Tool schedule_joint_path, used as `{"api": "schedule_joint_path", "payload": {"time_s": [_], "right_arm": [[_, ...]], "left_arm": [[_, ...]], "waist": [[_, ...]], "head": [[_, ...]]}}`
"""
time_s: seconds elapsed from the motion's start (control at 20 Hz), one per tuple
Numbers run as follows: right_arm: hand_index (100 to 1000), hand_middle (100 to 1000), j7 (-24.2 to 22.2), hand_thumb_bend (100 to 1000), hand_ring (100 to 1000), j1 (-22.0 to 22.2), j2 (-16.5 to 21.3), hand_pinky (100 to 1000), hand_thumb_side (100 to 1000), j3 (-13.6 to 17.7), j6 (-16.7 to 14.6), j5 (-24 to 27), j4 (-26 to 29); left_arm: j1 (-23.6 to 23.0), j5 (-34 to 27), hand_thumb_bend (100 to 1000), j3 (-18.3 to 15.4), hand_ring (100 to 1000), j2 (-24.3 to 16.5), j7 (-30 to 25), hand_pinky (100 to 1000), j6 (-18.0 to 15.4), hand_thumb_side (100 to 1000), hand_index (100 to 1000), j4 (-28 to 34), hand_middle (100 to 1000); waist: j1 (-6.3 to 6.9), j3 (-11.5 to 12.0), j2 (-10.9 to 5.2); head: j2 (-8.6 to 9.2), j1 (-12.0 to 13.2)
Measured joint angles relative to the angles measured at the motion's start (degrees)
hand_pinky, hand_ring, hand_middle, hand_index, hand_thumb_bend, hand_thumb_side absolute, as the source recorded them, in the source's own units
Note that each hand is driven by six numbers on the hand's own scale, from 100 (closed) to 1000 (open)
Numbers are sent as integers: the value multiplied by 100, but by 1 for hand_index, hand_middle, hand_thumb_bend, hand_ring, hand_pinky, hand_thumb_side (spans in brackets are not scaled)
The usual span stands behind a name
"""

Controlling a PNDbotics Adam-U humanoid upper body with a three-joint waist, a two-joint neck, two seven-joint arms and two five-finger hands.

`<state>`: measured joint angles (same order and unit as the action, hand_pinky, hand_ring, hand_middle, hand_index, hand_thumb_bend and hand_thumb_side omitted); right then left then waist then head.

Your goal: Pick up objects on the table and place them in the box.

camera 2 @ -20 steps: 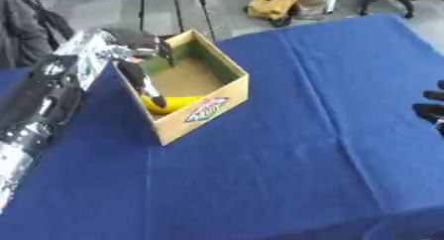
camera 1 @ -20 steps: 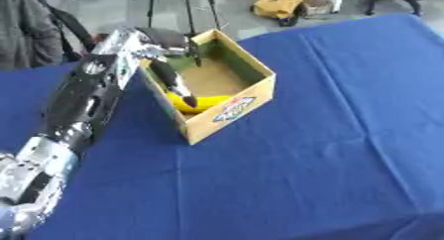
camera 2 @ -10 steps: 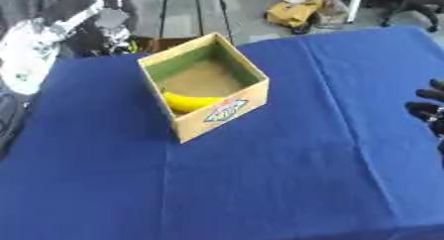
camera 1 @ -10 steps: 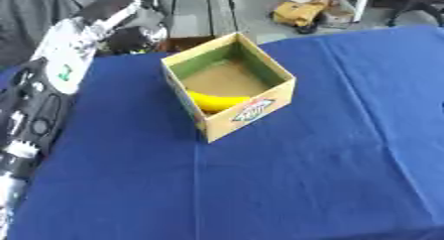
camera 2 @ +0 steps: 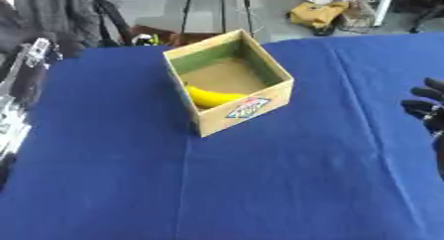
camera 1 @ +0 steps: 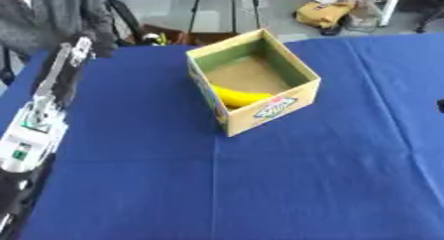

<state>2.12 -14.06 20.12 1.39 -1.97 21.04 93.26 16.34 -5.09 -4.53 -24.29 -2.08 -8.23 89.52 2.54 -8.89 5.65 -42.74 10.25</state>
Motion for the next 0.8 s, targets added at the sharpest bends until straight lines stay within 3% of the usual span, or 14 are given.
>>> {"api": "schedule_joint_path", "payload": {"time_s": [0.3,0.8], "right_arm": [[800,673,-1,100,670,34,0,815,917,0,-13,17,0],[800,674,11,100,669,47,0,814,933,0,-26,22,0]], "left_arm": [[-206,-392,394,-73,703,265,168,723,158,978,716,-22,663],[-278,-491,387,-103,699,376,223,720,174,983,716,-70,659]], "waist": [[-18,46,-18],[-14,46,-30]], "head": [[-3,-18],[-7,-42]]}}
